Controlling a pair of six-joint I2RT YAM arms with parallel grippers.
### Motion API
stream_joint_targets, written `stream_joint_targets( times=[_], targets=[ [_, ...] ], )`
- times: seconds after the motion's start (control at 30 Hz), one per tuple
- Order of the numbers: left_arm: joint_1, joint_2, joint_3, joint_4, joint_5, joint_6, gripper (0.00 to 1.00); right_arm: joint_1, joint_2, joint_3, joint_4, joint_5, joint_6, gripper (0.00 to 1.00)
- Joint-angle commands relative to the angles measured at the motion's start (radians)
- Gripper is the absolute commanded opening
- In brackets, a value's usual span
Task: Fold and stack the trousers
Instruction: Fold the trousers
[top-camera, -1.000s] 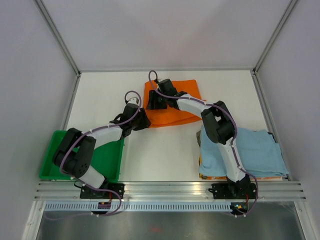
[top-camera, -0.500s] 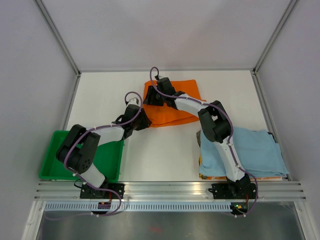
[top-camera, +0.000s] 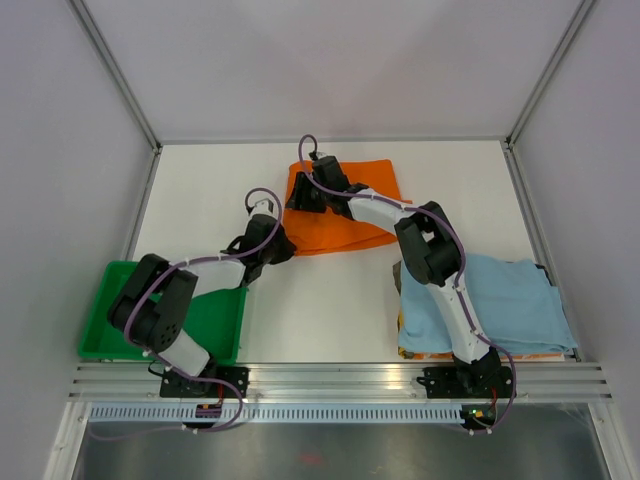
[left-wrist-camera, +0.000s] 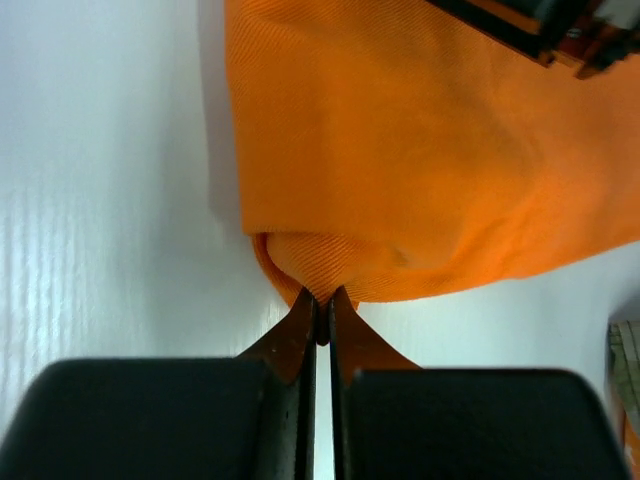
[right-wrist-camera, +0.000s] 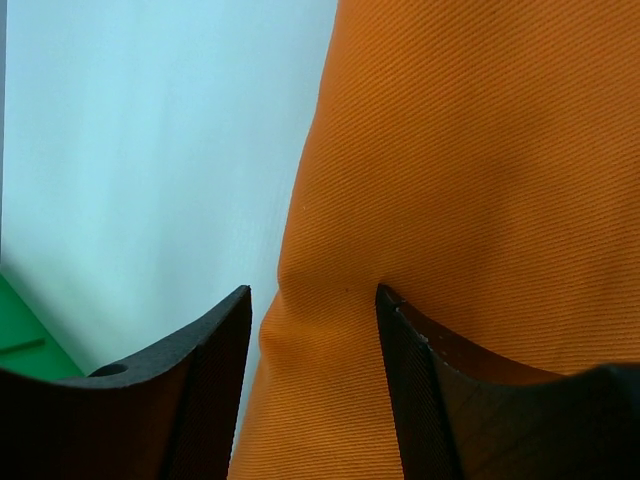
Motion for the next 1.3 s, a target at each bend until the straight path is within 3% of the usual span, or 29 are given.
stream_joint_targets(
  times=[0.0,0.17,0.47,0.63,0.7,0.73,0.83,0.87,1.0,1.13,1.27],
  targets=[
    [-0.003,-0.124,-0.065,0.0,-0.041,0.014,0.02,0.011,0.047,0.004,-0.018,0.049,0.013,0.6],
    [-0.021,-0.224,-0.154,-0.008,-0.038,0.006,0.02,0.011,0.055,-0.001,-0.021,0.086,0.027,0.59],
    [-0.125,-0.248,-0.237,-0.004,-0.057,-0.041,0.02,0.012,0.055,-0.008,-0.021,0.112,0.024,0.59],
    [-0.135,-0.343,-0.235,-0.11,-0.103,-0.037,0.06,0.011,0.041,-0.008,-0.021,0.076,0.004,0.59],
    [-0.135,-0.409,-0.212,-0.174,-0.115,-0.017,0.18,0.008,0.021,-0.005,-0.025,0.061,-0.016,0.59],
    [-0.135,-0.429,-0.201,-0.198,-0.118,-0.008,0.28,0.009,0.012,0.001,-0.03,0.053,-0.025,0.59],
    [-0.133,-0.506,-0.145,-0.298,-0.144,0.024,0.43,0.008,-0.029,0.029,-0.074,0.035,-0.074,0.6],
    [-0.133,-0.521,-0.125,-0.323,-0.155,0.029,0.56,0.006,-0.061,0.03,-0.085,0.038,-0.086,0.61],
    [-0.113,-0.551,-0.022,-0.405,-0.163,0.046,0.86,-0.012,-0.158,0.01,-0.154,0.064,-0.136,0.72],
    [-0.014,-0.471,0.065,-0.425,-0.051,0.083,0.96,-0.058,-0.292,-0.092,-0.168,0.089,-0.159,0.92],
    [0.069,-0.356,0.182,-0.472,0.003,0.083,0.98,-0.145,-0.445,-0.206,-0.16,0.098,-0.179,0.98]
  ],
)
